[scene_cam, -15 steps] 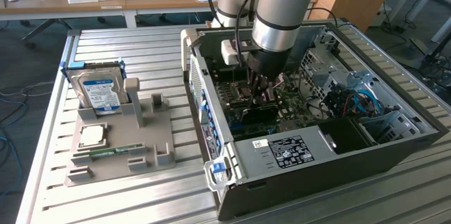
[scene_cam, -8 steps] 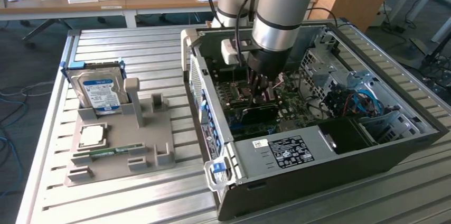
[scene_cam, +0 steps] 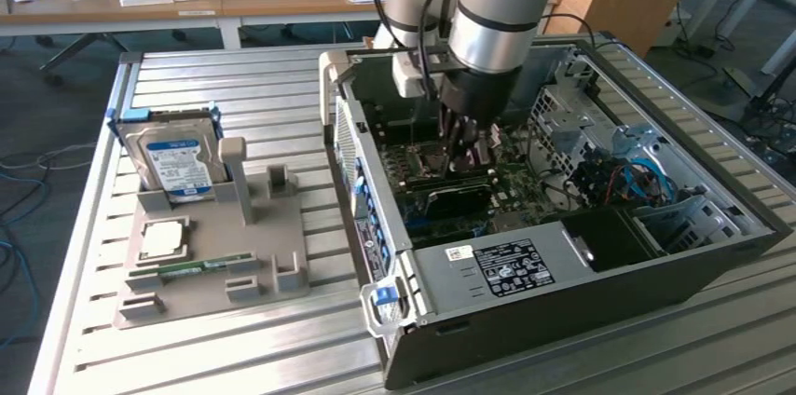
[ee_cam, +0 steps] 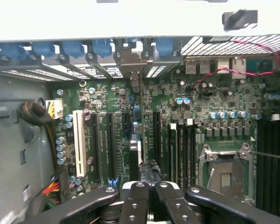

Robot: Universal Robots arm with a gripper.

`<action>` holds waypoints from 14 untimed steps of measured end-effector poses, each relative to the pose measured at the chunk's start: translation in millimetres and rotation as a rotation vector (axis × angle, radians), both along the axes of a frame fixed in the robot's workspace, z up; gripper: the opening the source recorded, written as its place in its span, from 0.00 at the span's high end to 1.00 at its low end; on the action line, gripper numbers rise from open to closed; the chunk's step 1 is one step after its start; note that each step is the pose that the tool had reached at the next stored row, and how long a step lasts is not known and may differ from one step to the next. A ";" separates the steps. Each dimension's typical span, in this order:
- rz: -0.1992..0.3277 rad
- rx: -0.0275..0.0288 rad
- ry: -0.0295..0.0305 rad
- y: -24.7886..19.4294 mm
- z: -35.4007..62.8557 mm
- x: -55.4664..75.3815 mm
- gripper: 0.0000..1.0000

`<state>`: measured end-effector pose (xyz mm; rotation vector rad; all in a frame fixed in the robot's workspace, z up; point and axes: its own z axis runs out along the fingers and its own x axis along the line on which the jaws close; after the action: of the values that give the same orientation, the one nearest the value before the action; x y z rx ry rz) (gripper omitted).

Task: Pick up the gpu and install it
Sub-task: 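Press down on the gpu until it lock into place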

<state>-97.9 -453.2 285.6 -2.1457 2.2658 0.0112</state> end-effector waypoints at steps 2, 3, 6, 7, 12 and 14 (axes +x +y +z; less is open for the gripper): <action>0.000 -0.0001 0.0000 0.0 6.6 0.0 0.89; 0.000 -0.0001 0.0000 0.0 9.9 0.0 0.89; 0.000 -0.0001 0.0000 0.0 18.9 0.0 0.89; 0.000 -0.0002 0.0000 0.0 21.3 0.0 0.89; 0.000 -0.0010 0.0000 0.1 29.9 0.0 0.89; 0.000 -0.0021 0.0000 0.1 31.4 0.1 0.89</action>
<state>-97.9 -453.1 317.0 -2.1465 2.2670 0.0088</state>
